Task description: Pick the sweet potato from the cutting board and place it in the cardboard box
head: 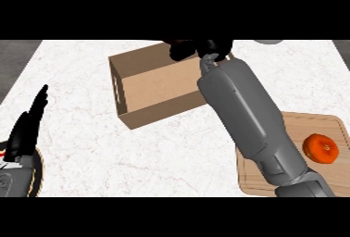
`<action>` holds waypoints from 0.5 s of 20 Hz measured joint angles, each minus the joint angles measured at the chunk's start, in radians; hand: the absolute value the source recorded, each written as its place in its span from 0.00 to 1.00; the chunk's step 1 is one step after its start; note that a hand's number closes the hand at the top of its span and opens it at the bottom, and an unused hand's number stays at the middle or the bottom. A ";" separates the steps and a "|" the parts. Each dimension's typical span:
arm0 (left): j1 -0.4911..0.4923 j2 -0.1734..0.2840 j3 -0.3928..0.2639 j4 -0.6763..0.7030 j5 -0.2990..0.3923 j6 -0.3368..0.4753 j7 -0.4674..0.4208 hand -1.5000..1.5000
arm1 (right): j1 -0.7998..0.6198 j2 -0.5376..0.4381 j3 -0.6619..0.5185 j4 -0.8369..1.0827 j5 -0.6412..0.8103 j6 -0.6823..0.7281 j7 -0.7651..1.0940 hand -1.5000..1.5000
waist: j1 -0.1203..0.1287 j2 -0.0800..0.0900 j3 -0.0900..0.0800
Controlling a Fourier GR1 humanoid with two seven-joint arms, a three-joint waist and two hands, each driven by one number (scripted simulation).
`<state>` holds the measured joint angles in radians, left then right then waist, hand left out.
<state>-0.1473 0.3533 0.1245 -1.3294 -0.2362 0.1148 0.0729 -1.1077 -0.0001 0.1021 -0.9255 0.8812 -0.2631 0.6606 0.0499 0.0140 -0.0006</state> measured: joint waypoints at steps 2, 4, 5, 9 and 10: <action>-0.011 0.012 0.008 0.005 0.005 -0.013 0.000 0.50 | -0.055 0.000 -0.016 0.101 -0.025 -0.043 -0.025 1.00 | 0.004 0.002 0.000; -0.020 0.008 0.005 0.016 0.002 -0.013 -0.009 0.50 | -0.095 0.000 -0.024 0.202 -0.044 -0.092 -0.048 1.00 | 0.012 0.005 0.000; -0.023 0.009 0.008 0.022 0.002 -0.013 -0.013 0.50 | -0.111 0.000 -0.035 0.250 -0.046 -0.101 -0.064 1.00 | 0.013 0.007 -0.001; -0.028 -0.011 -0.009 0.008 -0.005 -0.010 -0.007 0.50 | -0.157 0.000 -0.069 0.407 -0.050 -0.179 -0.077 0.00 | 0.026 0.012 0.000; -0.037 -0.007 -0.008 0.007 -0.005 -0.013 0.001 0.50 | -0.157 0.000 -0.086 0.436 -0.061 -0.195 -0.087 0.00 | 0.027 0.014 0.000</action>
<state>-0.1838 0.3465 0.1169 -1.3225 -0.2410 0.1019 0.0736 -1.2647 -0.0002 0.0164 -0.4892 0.8199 -0.4584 0.5737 0.0771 0.0278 -0.0009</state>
